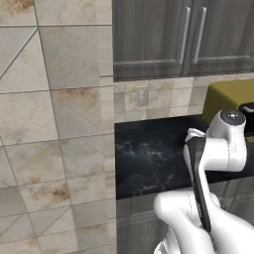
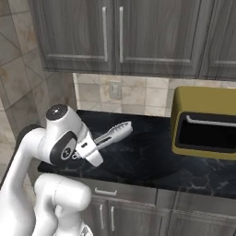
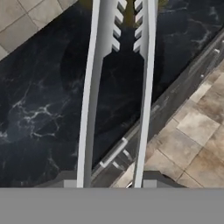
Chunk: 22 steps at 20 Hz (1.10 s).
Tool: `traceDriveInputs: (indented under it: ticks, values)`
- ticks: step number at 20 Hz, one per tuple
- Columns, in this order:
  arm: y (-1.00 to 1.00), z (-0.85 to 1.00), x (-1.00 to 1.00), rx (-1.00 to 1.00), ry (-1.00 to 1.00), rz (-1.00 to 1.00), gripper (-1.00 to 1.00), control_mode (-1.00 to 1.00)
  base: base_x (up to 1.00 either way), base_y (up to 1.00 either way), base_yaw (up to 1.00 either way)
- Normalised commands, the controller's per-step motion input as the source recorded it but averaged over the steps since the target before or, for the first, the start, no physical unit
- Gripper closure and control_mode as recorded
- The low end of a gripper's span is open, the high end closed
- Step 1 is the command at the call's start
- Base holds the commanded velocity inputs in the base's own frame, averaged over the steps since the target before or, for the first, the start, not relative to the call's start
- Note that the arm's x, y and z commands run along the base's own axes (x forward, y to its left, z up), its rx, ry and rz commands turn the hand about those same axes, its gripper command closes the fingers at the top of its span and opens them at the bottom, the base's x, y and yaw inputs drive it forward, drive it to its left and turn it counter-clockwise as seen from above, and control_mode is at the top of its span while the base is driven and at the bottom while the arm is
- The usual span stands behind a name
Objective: Pick up the tongs from the counter and place them near the plate next to the oven.
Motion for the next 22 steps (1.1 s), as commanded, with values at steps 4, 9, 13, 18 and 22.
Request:
traceDriveInputs:
  ticks: [4,9,13,18,22]
  values:
    - [0.00,0.00,0.00,0.00,0.00,0.00,1.00,1.00,-0.15,0.00,-0.49]
    - [0.00,0.00,0.00,0.00,0.00,0.00,1.00,1.00,-0.13,-0.02,-0.55]
    - [0.00,0.00,0.00,0.00,0.00,0.00,1.00,1.00,-0.05,-0.11,-0.58]
    - [0.00,0.00,0.00,0.00,0.00,0.00,1.00,1.00,0.00,-0.23,-0.62]
    - [0.00,0.00,0.00,0.00,0.00,0.00,1.00,1.00,0.00,-0.27,-0.62]
